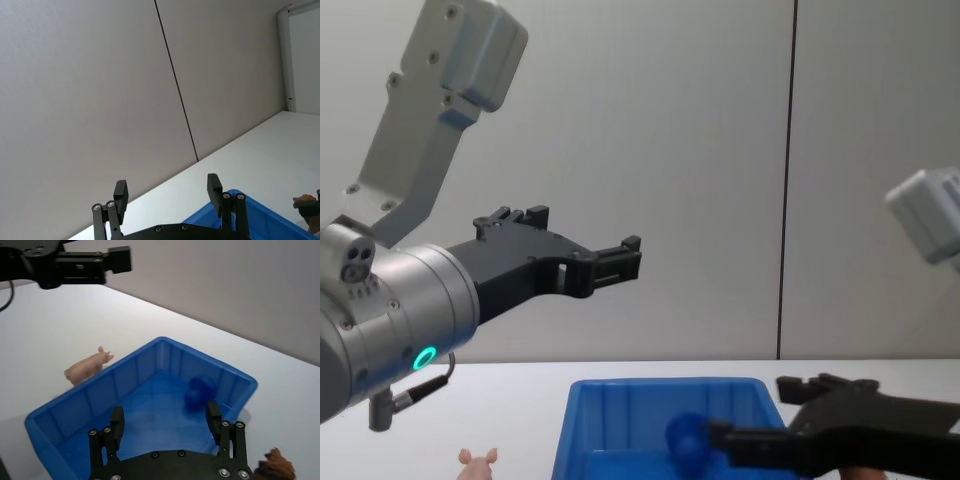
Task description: Pick up the two dolls from the table and place them into the box.
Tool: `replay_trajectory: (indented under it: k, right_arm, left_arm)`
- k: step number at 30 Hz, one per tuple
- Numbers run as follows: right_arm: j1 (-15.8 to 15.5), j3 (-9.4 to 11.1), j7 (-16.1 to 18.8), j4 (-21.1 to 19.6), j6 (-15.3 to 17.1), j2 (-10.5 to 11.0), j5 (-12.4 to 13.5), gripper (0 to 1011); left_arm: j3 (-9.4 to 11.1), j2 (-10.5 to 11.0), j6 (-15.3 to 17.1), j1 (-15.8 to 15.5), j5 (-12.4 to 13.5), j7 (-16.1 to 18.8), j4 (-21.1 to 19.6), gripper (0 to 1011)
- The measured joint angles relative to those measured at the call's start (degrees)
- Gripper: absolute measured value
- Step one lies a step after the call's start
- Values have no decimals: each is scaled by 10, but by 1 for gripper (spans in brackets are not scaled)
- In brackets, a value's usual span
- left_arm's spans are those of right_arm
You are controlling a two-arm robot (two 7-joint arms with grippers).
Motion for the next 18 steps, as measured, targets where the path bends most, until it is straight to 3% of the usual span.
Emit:
replay_trajectory:
  k: [18]
  right_arm:
    - [-35, 37, -76, -14, 10, 43, 46, 1001]
  left_arm:
    - [0, 0, 0, 0, 0, 0, 0, 1001]
